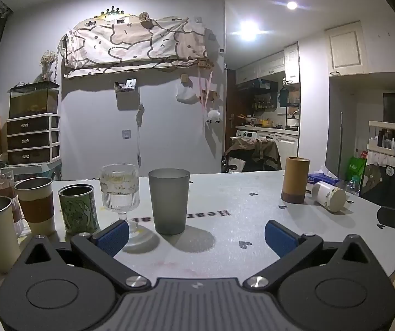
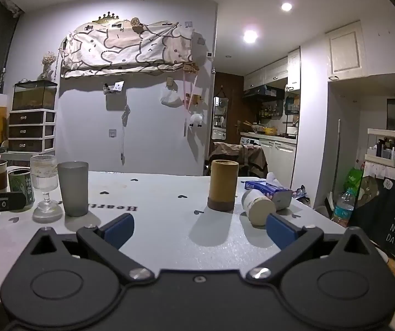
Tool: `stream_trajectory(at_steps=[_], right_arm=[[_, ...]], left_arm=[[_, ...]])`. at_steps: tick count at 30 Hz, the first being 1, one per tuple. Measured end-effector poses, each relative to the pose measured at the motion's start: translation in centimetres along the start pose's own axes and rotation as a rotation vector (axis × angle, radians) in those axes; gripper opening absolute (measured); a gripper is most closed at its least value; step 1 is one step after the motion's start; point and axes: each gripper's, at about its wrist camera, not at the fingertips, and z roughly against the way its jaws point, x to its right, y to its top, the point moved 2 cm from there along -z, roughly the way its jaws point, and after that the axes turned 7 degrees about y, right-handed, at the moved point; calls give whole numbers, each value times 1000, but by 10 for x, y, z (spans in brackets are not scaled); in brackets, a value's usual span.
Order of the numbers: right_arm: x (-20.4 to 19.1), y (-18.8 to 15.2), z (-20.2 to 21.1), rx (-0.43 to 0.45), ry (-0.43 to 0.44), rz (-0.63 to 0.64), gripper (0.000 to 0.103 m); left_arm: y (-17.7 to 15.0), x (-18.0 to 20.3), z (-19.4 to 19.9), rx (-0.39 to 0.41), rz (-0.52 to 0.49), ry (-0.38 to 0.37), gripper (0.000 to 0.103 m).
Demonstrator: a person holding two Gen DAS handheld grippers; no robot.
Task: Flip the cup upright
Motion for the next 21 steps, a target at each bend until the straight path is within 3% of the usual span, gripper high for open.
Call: stream_trajectory(at_steps=[21], right_arm=[[-2, -1, -1, 0, 1, -6, 103]], left_arm=[[2, 1, 1, 4, 2, -8, 103]])
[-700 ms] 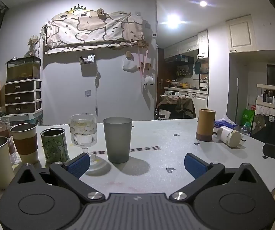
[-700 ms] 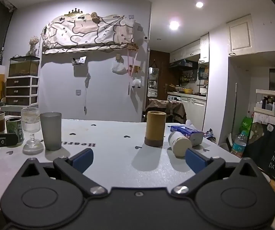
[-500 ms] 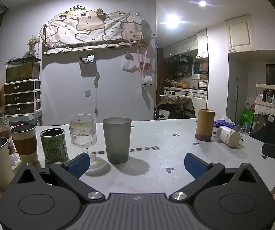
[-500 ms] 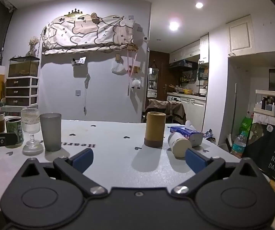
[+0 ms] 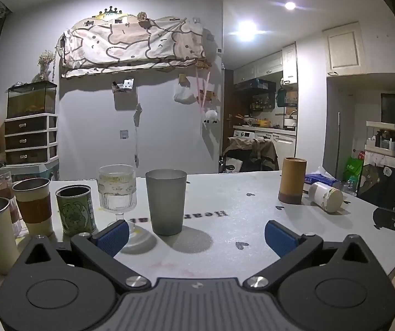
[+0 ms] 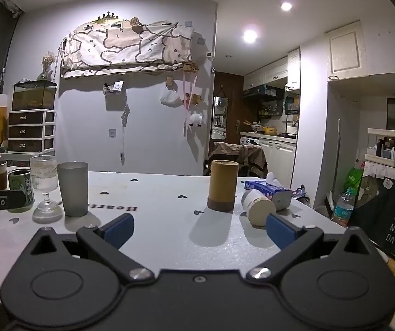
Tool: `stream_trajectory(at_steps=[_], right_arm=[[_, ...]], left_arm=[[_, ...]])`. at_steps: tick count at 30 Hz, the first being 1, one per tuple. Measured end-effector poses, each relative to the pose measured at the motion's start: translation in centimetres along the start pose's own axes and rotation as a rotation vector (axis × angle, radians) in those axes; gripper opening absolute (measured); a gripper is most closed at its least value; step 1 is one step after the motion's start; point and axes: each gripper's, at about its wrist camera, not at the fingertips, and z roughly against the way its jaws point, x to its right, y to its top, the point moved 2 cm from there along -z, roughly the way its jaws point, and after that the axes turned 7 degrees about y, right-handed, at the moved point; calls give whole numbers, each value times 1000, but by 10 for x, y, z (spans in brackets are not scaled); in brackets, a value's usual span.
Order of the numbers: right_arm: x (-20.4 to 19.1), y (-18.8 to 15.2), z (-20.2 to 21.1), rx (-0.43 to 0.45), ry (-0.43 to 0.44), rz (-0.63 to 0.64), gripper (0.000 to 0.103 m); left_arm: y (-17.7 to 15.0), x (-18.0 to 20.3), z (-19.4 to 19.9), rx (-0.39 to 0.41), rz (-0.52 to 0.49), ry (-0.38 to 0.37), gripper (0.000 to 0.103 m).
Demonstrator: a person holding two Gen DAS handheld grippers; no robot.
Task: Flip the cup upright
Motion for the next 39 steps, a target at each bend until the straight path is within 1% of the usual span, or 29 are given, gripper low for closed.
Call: stream_trajectory(at_steps=[10, 26, 39], right_arm=[[-2, 5, 0, 0, 11, 7, 103], [-10, 7, -2, 1, 29, 23, 103], [-9, 5, -3, -5, 30, 19, 103]], left_arm=[[0, 0, 2, -1, 7, 1, 103], [0, -13, 6, 1, 26, 9, 103], [-2, -9, 5, -1, 22, 3, 103]])
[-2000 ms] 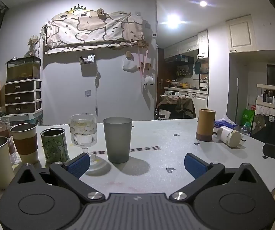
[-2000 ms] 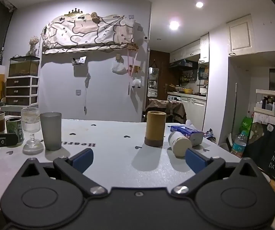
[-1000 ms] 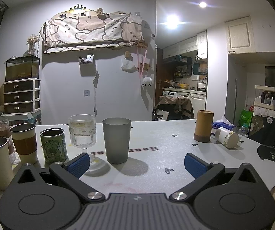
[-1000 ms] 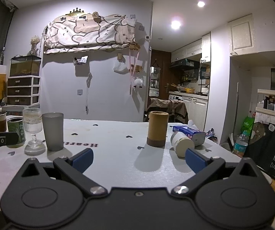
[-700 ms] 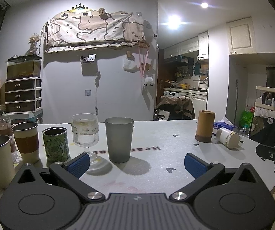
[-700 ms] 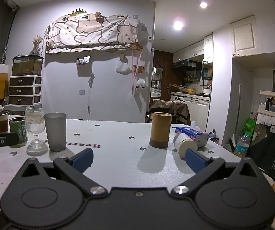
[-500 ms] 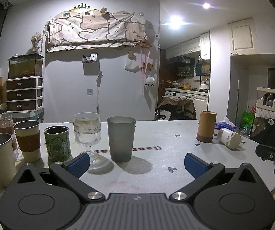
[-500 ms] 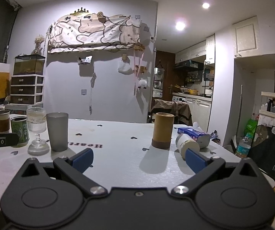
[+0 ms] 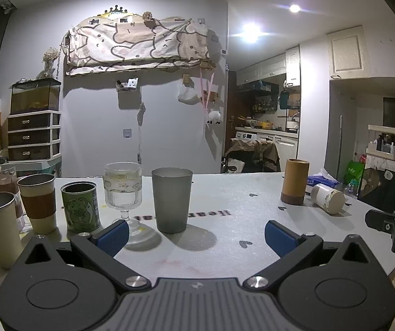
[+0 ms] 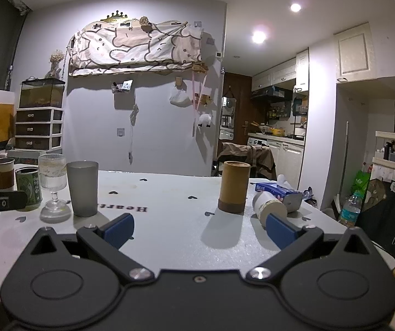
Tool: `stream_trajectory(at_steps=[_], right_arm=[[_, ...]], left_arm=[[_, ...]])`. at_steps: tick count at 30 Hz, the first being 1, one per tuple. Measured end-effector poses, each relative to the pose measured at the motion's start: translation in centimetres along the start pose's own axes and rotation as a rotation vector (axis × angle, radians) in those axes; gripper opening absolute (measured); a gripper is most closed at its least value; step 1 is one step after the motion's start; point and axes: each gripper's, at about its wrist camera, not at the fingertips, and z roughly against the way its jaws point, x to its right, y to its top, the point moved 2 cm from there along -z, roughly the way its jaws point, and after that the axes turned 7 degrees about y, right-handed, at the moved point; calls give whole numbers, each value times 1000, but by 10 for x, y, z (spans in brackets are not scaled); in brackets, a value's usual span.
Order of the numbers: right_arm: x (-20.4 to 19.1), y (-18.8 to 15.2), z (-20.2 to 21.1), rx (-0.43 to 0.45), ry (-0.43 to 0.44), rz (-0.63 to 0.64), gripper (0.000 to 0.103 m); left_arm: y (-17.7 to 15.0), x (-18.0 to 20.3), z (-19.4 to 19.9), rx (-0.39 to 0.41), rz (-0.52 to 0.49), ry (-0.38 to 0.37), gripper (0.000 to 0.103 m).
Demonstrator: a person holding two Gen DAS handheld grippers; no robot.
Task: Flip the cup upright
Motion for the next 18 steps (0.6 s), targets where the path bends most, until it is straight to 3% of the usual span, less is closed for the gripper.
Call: stream_trajectory(at_steps=[18], right_arm=[[-1, -3, -3, -6, 4, -2, 103]], left_arm=[[-1, 1, 0, -1, -1, 0, 103]])
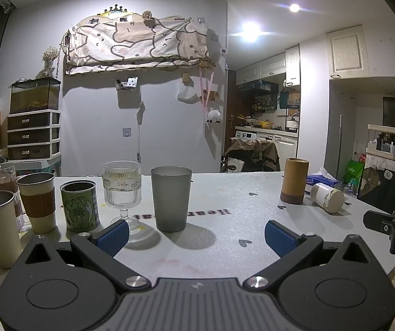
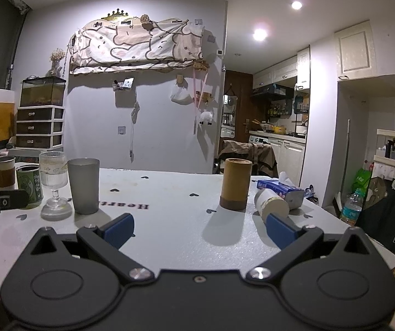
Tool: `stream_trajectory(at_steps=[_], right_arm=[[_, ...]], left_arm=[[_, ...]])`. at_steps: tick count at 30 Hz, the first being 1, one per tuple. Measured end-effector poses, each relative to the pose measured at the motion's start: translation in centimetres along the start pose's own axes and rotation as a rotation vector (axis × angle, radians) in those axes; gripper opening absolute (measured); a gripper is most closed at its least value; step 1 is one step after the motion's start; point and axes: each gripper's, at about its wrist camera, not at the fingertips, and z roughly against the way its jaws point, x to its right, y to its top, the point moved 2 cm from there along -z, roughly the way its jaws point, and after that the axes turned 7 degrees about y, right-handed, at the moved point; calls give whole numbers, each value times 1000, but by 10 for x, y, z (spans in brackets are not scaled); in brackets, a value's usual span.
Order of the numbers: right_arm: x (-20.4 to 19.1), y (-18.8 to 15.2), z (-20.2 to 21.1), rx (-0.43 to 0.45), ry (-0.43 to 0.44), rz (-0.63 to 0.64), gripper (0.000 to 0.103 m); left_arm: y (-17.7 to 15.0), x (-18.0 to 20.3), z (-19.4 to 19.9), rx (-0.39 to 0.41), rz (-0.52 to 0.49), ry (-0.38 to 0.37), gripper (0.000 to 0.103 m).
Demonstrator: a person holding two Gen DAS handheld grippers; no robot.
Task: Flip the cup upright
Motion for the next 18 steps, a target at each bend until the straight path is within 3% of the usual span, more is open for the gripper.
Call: stream_trajectory(at_steps=[18], right_arm=[[-2, -1, 0, 4, -6, 9, 103]], left_arm=[[-1, 0, 0, 1, -5, 5, 103]])
